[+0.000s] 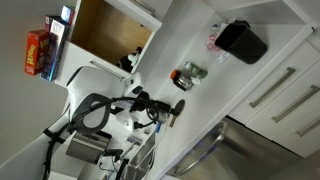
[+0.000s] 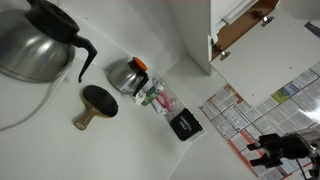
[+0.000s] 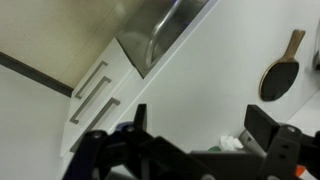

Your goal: Open the first top drawer

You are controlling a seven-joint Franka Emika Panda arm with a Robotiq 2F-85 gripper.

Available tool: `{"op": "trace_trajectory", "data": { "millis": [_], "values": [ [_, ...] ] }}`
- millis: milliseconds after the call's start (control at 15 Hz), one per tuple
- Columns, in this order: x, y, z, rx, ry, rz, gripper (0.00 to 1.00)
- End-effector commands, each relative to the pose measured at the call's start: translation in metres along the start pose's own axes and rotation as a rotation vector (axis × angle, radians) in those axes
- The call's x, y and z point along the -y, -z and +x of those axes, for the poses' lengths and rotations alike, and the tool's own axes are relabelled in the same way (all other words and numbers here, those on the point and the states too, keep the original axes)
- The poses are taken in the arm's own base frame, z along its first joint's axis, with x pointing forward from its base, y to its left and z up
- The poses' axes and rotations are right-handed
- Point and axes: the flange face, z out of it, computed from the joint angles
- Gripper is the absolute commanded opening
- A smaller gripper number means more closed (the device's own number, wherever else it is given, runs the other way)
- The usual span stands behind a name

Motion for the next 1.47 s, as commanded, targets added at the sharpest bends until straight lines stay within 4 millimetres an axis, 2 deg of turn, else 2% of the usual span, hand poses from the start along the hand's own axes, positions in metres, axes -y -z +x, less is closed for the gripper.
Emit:
{"op": "trace_trajectory", "data": {
  "millis": [0,267,333,533,733,867,1133,1333,1400],
  "values": [
    [-0.054,-0.024,0.031,-0.087,-0.081,0.029,1.00],
    [-0.097,-0.056,0.045,-0.102,-0.159,0.070,1.00],
    [-0.086,-0.046,0.034,-0.100,-0.139,0.068,1.00],
    [-0.097,-0.062,0.039,-0.078,-0.163,0.061,1.00],
    [-0.098,-0.059,0.046,-0.102,-0.170,0.102,1.00],
    [-0.113,-0.061,0.053,-0.175,-0.224,0.201,1.00],
    [-0.166,-0.071,0.053,-0.303,-0.304,0.419,1.00],
    [-0.211,-0.093,0.050,-0.360,-0.347,0.596,1.00],
    [-0.218,-0.103,0.048,-0.367,-0.359,0.657,1.00]
  ]
}}
